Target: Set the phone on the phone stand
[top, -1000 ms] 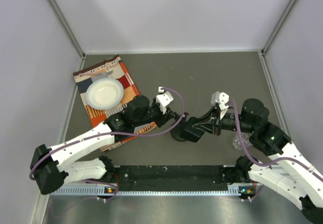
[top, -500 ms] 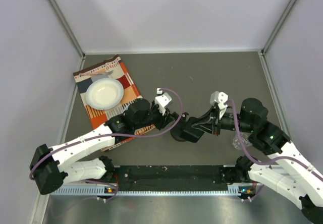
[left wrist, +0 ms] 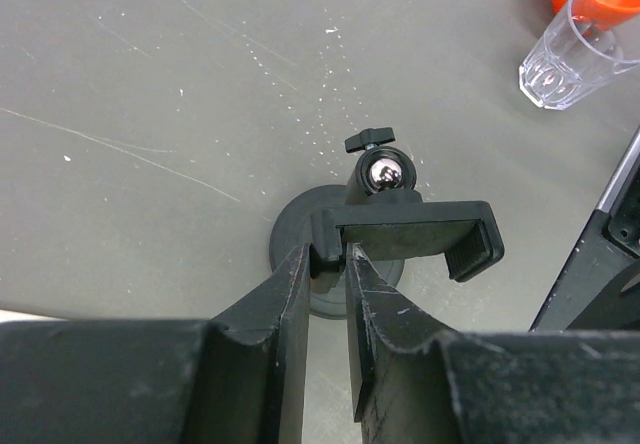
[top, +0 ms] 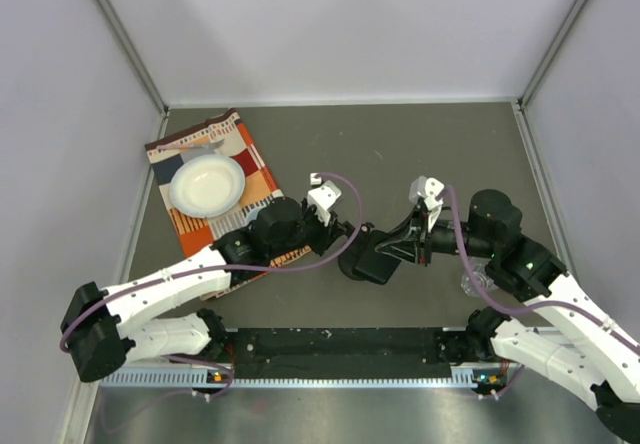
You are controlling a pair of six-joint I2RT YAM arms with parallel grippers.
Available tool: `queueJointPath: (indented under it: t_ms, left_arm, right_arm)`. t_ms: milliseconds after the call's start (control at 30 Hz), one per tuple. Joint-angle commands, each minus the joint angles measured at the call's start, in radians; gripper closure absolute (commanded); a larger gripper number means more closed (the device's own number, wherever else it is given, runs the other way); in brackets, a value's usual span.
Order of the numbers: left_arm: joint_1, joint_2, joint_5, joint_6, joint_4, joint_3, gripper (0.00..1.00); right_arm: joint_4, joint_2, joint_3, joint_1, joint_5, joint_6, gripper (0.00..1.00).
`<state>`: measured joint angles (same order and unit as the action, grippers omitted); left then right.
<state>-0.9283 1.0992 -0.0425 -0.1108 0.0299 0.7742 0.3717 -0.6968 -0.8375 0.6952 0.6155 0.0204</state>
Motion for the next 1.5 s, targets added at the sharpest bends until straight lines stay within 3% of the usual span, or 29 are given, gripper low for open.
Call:
queueJointPath:
  t_ms: [0,167,300,433,567,633,967,1067,1467]
  left_arm:
    - [-0.01,0.014,0.024,-0.006,-0.059,-0.001,0.81]
    - [-0.01,0.037,0.035,-0.003,-0.068,-0.004,0.87]
    - [-0.014,0.047,0.033,-0.007,-0.068,0.004,0.76]
    - [-0.015,0.047,0.072,0.003,-0.07,0.0,0.76]
    - [-0.015,0.054,0.055,0.02,-0.071,-0.001,1.0]
    - [-0.015,0.05,0.047,0.045,-0.067,0.0,1.0]
    - [0.072,0.028,-0.302,0.285,0.045,0.025,1.0]
    - [0.121,0.051,-0.39,0.318,0.088,0.059,1.0]
    - [0.129,0.143,-0.55,0.396,0.226,0.172,1.0]
  right_arm:
    - [-0.151,-0.009,-0.063,-0.005,0.029,0.032,1.0]
    - [-0.159,-0.053,-0.094,0.01,-0.009,0.029,1.0]
    - [-0.166,-0.06,-0.11,0.038,-0.071,0.018,1.0]
    - [-0.182,-0.064,-0.11,0.04,-0.083,0.023,1.0]
    - [-0.194,-0.084,-0.097,0.04,-0.083,-0.003,1.0]
    - [-0.226,-0.108,-0.088,0.04,-0.034,-0.064,1.0]
    - [-0.517,-0.219,0.031,0.079,0.227,-0.329,1.0]
    - [-0.481,-0.271,-0.001,0.081,0.231,-0.413,1.0]
    - [-0.393,-0.4,-0.09,0.144,0.191,-0.57,1.0]
